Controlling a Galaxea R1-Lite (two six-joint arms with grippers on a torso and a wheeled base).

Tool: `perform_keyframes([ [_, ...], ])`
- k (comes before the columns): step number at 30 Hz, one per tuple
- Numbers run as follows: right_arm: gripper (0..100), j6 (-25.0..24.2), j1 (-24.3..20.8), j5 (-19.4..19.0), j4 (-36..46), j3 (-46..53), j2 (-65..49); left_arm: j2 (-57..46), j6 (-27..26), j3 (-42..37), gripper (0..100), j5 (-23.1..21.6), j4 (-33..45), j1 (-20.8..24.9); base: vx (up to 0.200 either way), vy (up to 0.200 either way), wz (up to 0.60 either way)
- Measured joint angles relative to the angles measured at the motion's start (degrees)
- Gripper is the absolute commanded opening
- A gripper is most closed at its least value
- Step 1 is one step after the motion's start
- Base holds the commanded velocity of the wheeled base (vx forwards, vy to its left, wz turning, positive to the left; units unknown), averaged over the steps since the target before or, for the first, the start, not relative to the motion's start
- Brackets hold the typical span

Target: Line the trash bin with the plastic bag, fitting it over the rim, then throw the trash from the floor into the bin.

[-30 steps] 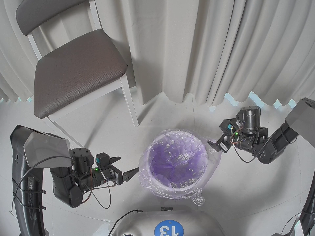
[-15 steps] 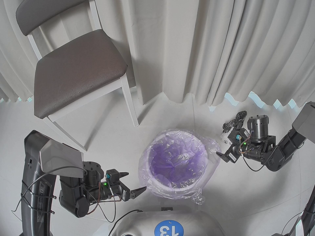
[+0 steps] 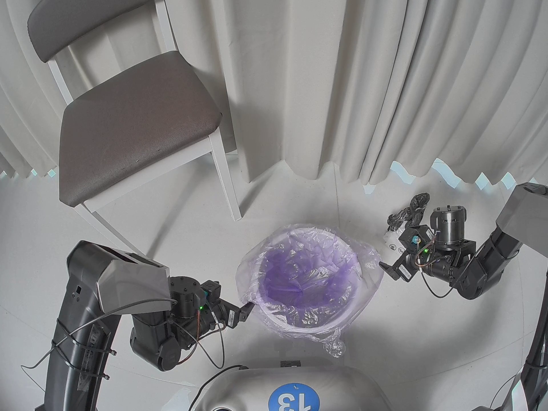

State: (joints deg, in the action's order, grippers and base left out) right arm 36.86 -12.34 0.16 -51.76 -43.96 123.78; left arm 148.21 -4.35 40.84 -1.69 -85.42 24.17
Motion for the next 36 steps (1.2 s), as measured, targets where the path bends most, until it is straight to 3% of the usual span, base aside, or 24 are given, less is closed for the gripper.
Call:
perform_keyframes([
  [6, 100, -0.3, 0.4, -3.6, -1.1, 0.4, 0.9, 1.5, 1.5, 3.4, 100, 1.8, 1.5, 0.8, 0.000, 0.000, 0.00],
  [12, 100, -0.4, 0.0, -4.3, -1.1, -0.2, 2.6, 1.8, 1.5, 3.8, 100, 1.8, 1.5, 0.9, 0.000, 0.000, 0.00],
  [36, 100, -6.9, -2.4, -1.2, -0.8, -23.5, 23.6, 1.5, 1.5, 4.4, 100, 1.3, 2.8, -1.0, 0.000, 0.000, 0.00],
])
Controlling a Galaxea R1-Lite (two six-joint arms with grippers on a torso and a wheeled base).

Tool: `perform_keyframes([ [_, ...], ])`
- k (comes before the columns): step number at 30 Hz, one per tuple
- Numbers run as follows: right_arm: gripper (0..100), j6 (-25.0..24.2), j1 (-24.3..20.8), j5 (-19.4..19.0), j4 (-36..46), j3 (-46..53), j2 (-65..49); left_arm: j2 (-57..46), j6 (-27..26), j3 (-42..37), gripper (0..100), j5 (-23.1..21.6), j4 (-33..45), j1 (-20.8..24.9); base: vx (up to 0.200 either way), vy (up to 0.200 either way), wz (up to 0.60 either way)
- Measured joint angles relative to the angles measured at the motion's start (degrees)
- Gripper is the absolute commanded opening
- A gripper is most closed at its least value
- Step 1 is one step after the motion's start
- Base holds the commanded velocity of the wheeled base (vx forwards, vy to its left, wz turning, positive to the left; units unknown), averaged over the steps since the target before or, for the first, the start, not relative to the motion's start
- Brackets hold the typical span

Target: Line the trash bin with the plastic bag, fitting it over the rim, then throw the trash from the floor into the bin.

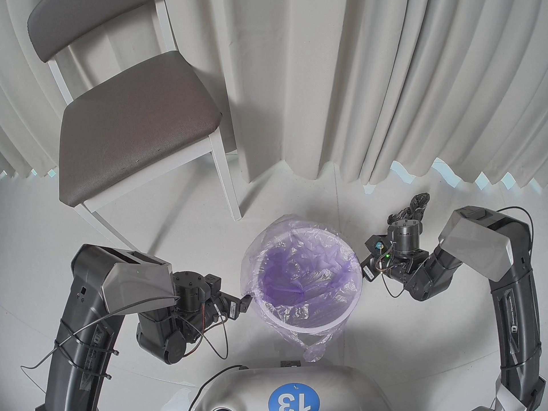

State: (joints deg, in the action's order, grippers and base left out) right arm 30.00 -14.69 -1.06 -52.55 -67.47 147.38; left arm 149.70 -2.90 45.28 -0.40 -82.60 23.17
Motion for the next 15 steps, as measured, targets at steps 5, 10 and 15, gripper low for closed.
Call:
perform_keyframes([
  [5, 100, 0.0, 0.0, -0.2, -0.1, -0.3, 1.2, 0.5, 0.0, 0.1, 100, -0.1, 0.9, 0.3, 0.000, 0.000, 0.00],
  [10, 100, 0.2, 0.5, -0.2, -0.2, 2.4, -0.8, 0.8, 0.0, -0.7, 100, -0.4, 1.0, 0.7, 0.000, 0.000, 0.00],
  [15, 100, 1.3, 1.2, -0.2, 1.1, 7.1, -6.6, 0.7, -0.2, -1.6, 100, -1.5, 1.0, 0.8, 0.000, 0.000, 0.00],
])
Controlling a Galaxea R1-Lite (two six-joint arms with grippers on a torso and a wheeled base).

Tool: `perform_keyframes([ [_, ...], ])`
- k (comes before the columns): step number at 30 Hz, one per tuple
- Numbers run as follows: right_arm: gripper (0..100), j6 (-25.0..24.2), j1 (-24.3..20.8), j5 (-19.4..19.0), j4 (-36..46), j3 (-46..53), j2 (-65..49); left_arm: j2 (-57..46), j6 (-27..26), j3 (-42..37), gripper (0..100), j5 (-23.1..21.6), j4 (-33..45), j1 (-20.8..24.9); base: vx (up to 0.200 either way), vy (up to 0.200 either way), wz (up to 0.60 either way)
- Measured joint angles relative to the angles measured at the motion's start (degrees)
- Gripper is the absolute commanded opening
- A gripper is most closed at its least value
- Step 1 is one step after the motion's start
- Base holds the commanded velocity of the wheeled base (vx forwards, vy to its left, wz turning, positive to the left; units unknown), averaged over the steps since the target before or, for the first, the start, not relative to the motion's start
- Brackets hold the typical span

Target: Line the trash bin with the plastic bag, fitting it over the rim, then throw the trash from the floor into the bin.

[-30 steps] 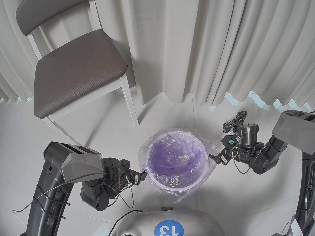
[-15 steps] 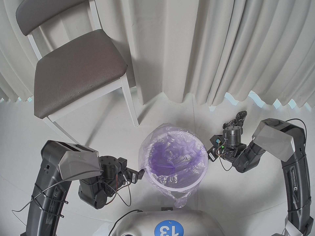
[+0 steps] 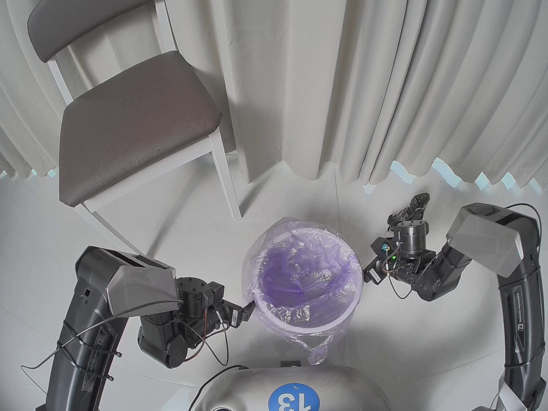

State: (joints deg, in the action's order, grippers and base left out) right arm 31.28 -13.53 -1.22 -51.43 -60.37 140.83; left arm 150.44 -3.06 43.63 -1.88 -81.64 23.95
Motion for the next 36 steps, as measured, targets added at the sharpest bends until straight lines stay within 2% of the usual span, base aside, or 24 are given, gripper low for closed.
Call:
perform_keyframes([
  [4, 100, 1.2, 0.4, 0.0, 1.7, 4.6, -6.9, -1.3, -1.5, -2.6, 100, -2.7, -0.7, -0.3, 0.000, 0.000, 0.00],
  [11, 100, 2.2, 0.4, 0.1, 4.1, 9.8, -16.6, -10.8, -8.8, -11.0, 100, -15.1, 1.1, -4.6, 0.000, 0.000, 0.00],
  [14, 100, 2.4, -0.4, 0.2, 4.4, 11.1, -19.9, -15.2, -10.4, -12.8, 100, -17.1, 2.3, -7.4, 0.000, 0.000, 0.00],
  [18, 100, 2.2, -2.0, 0.3, 4.5, 12.2, -22.4, -17.9, -11.3, -13.3, 100, -17.9, 2.4, -8.9, 0.000, 0.000, 0.00],
  [23, 100, 1.9, -4.2, 0.4, 3.6, 13.2, -23.7, -14.6, -10.2, -10.7, 100, -13.5, 0.0, -7.7, 0.000, 0.000, 0.00],
  [28, 100, 1.9, -6.8, 0.4, 2.9, 13.7, -24.0, -7.5, -7.1, -3.1, 100, -5.0, -0.4, -4.0, 0.000, 0.000, 0.00],
  [32, 100, 1.9, -8.6, 0.2, 2.6, 13.7, -23.8, -3.6, -5.1, 5.1, 100, 1.8, 3.7, -1.6, 0.000, 0.000, 0.00],
  [36, 100, 1.9, -10.1, -0.2, 2.2, 13.4, -23.0, -1.0, -4.3, 14.1, 100, 6.2, 12.3, -0.2, 0.000, 0.000, 0.00],
])
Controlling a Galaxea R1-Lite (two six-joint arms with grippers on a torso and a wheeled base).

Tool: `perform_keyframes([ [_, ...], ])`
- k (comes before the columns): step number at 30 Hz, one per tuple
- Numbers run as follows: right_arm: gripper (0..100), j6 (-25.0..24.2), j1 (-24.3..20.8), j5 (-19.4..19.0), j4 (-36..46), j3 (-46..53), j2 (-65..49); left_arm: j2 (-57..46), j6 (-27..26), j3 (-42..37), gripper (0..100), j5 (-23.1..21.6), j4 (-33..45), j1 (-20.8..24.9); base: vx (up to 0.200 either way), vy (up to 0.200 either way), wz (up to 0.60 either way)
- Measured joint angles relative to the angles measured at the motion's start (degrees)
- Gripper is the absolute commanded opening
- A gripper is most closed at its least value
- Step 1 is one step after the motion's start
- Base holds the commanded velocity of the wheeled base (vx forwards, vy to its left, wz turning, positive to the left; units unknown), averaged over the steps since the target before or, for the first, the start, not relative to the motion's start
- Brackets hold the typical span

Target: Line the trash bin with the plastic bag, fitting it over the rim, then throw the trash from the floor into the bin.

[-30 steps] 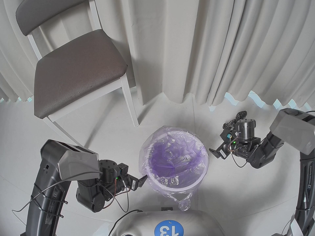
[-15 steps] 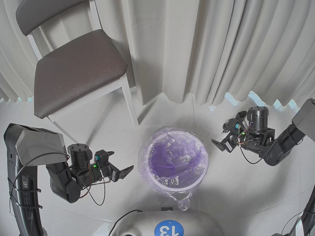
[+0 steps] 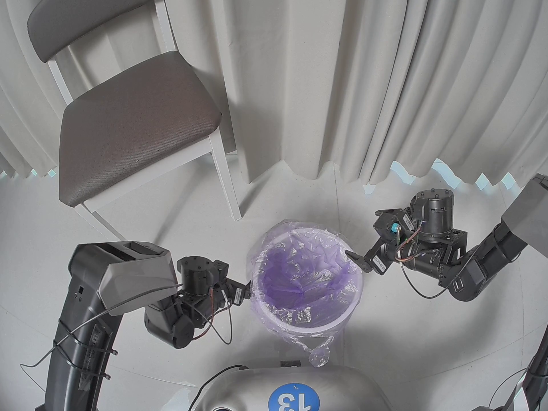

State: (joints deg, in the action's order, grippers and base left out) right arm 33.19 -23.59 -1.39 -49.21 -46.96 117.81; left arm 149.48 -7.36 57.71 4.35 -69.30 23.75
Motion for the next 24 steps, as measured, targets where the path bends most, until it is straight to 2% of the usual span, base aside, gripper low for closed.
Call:
perform_keyframes([
  [6, 100, 0.1, -1.5, -0.5, -0.9, -0.8, 2.3, 2.2, 0.5, 10.9, 100, 2.5, 13.5, 0.5, 0.000, 0.000, 0.00],
  [11, 100, 0.2, -2.6, -3.5, -1.1, -1.3, 4.3, 2.8, 0.9, 14.6, 100, 2.5, 15.8, 0.0, 0.000, 0.000, 0.00],
  [15, 100, 0.2, -3.2, -7.6, -1.0, -1.4, 5.0, 1.7, 2.6, 11.1, 100, 0.5, 12.8, -0.7, 0.000, 0.000, 0.00],
  [19, 100, 0.6, -3.6, -11.1, -0.5, -1.3, 5.5, -1.0, 5.1, 3.2, 100, -2.4, 7.1, -1.3, 0.000, 0.000, 0.00],
  [24, 100, 2.2, -4.1, -19.3, 2.8, -1.5, 6.5, -5.7, 6.8, -5.2, 100, -5.7, 0.7, -2.4, 0.000, 0.000, 0.00],
])
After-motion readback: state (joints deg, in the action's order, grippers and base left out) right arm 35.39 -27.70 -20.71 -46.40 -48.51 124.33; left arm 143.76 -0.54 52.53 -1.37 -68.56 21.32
